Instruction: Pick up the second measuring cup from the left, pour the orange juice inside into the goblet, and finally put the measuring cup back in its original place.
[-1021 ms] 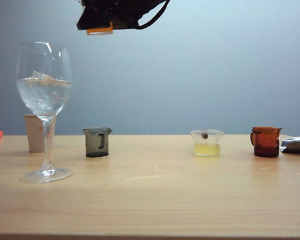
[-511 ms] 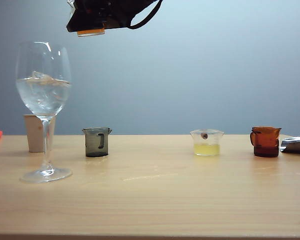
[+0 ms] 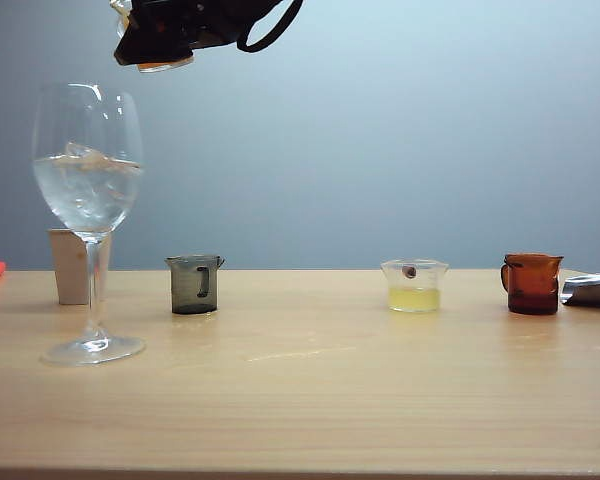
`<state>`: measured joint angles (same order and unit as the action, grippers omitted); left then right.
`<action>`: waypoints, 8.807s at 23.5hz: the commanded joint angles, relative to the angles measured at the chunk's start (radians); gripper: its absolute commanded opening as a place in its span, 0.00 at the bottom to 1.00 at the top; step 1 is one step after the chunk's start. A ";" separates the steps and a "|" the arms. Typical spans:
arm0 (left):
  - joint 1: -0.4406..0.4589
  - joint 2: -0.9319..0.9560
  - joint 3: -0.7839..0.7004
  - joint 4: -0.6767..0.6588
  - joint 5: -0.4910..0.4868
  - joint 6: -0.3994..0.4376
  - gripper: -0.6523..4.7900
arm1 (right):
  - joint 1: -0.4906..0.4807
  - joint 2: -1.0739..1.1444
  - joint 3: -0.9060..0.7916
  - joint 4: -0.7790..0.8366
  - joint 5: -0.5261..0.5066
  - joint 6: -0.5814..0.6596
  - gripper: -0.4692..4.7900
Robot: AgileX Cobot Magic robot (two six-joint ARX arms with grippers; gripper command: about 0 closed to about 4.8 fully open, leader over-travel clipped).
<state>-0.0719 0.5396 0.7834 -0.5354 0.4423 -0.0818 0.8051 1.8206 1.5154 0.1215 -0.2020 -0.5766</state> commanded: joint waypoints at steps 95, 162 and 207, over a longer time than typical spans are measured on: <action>-0.001 -0.001 0.002 -0.051 0.077 0.007 0.11 | 0.076 0.026 0.008 0.071 0.122 -0.689 0.08; -0.007 -0.002 0.002 -0.063 0.048 0.003 0.11 | 0.100 0.026 0.008 0.111 0.133 -1.212 0.08; -0.007 -0.002 0.002 -0.061 0.051 -0.002 0.11 | -0.132 0.021 -0.458 0.616 0.388 0.494 0.08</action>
<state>-0.0792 0.5396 0.7834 -0.6037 0.4900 -0.0826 0.6624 1.8362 1.0687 0.6670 0.1532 -0.1181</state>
